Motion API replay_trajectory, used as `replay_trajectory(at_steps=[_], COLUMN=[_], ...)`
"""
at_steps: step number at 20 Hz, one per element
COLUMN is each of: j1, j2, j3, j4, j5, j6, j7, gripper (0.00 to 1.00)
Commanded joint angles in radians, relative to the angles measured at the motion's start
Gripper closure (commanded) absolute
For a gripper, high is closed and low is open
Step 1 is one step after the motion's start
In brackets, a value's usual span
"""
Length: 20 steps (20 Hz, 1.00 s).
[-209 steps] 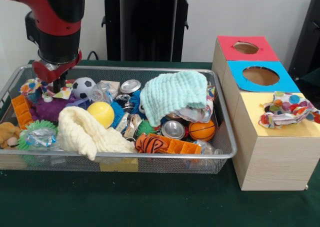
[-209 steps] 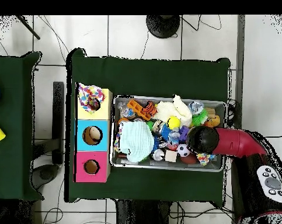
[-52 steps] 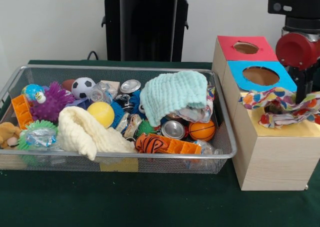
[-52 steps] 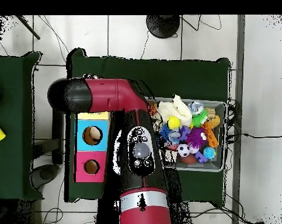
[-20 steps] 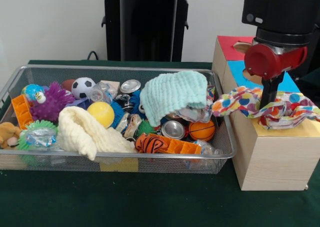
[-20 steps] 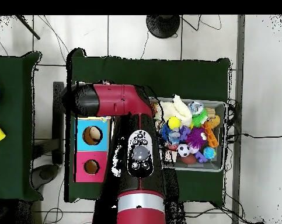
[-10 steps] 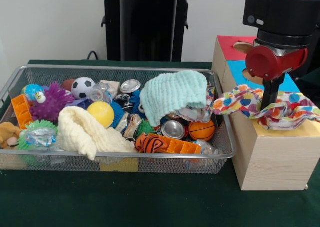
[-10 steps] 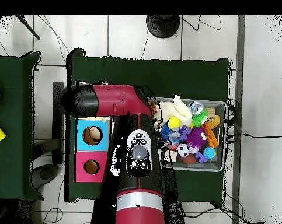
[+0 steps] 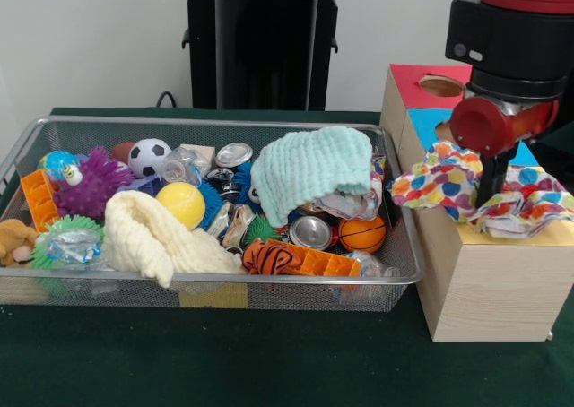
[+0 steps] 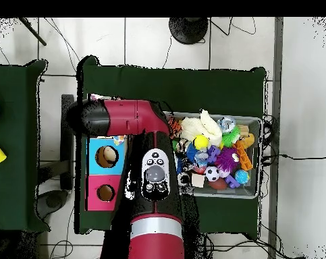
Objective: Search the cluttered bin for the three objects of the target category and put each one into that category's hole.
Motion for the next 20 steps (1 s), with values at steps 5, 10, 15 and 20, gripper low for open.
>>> replay_trajectory(at_steps=[5, 10, 15, 20], j1=[0.008, 0.010, 0.018, 0.031], j2=[0.092, 0.147, 0.188, 0.249], j3=[0.067, 0.081, 0.081, 0.071], j4=[0.047, 0.000, -0.027, -0.040], j5=[0.045, 0.028, 0.018, 0.010], j6=[0.012, -0.019, -0.064, -0.165], j7=[0.232, 0.192, 0.194, 0.234], gripper=[1.00, 1.00, 1.00, 1.00])
